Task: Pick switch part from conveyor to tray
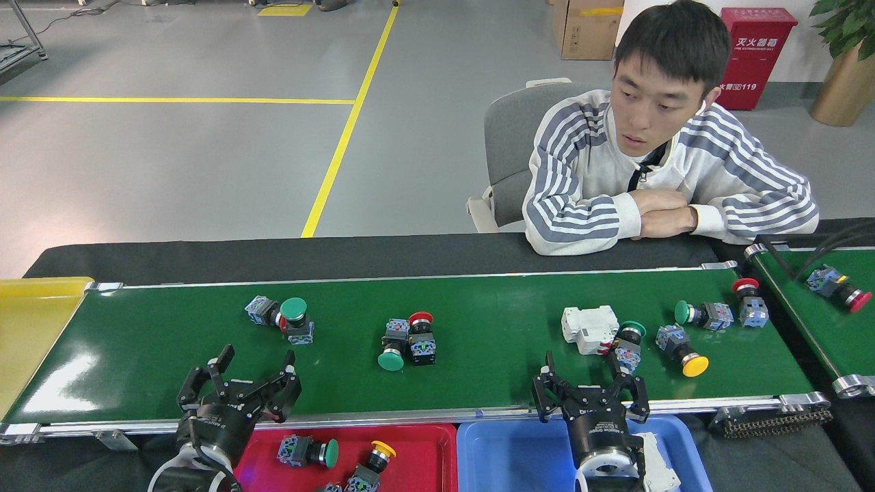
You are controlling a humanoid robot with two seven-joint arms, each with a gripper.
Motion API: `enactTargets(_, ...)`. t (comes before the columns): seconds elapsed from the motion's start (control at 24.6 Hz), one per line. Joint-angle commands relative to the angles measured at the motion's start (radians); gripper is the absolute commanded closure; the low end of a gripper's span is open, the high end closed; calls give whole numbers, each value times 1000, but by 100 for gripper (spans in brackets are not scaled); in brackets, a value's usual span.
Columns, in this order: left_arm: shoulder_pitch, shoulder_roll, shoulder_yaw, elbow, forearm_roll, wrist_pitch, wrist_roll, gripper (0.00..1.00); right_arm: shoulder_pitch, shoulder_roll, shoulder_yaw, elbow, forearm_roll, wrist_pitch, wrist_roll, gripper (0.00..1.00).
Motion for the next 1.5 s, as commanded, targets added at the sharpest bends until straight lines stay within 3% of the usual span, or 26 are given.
enactTargets(0.0, -38, 2, -3, 24, -4, 24, -1, 0, -26, 4, 3, 9, -1, 3, -1, 4)
enactTargets(0.37, -113, 10, -3, 146, -4, 89, -1, 0, -138, 34, 20, 150, -2, 51, -1, 4)
enactTargets(0.41, -128, 11, -3, 164, -4, 102, -1, 0, -150, 33, 40, 166, -2, 62, -1, 11)
enactTargets(0.53, -176, 16, -3, 221, -4, 136, -1, 0, -166, 13, 83, 181, -4, 65, -1, 57)
enactTargets(0.61, -205, 17, -3, 259, -4, 153, -1, 0, -166, 8, 85, 180, -5, 60, -1, 72)
enactTargets(0.89, -262, 48, -3, 348, -4, 219, 1, 0, -164, 7, 105, 160, -11, 49, -12, 81)
enactTargets(1.02, -315, 72, -3, 437, -4, 260, 5, 0, -152, 7, 121, 95, -13, 10, -29, 81)
enactTargets(1.18, -375, 103, -5, 546, -4, 312, 11, 0, -35, -4, 137, -90, -25, -184, -33, 81)
enactTargets(1.34, -427, 118, -5, 647, -4, 391, 18, 1, 198, -125, 121, -319, -70, -469, -52, 77)
enactTargets(1.46, -455, 126, -5, 701, -2, 446, 42, 18, 325, -222, 91, -371, -105, -578, -88, 69)
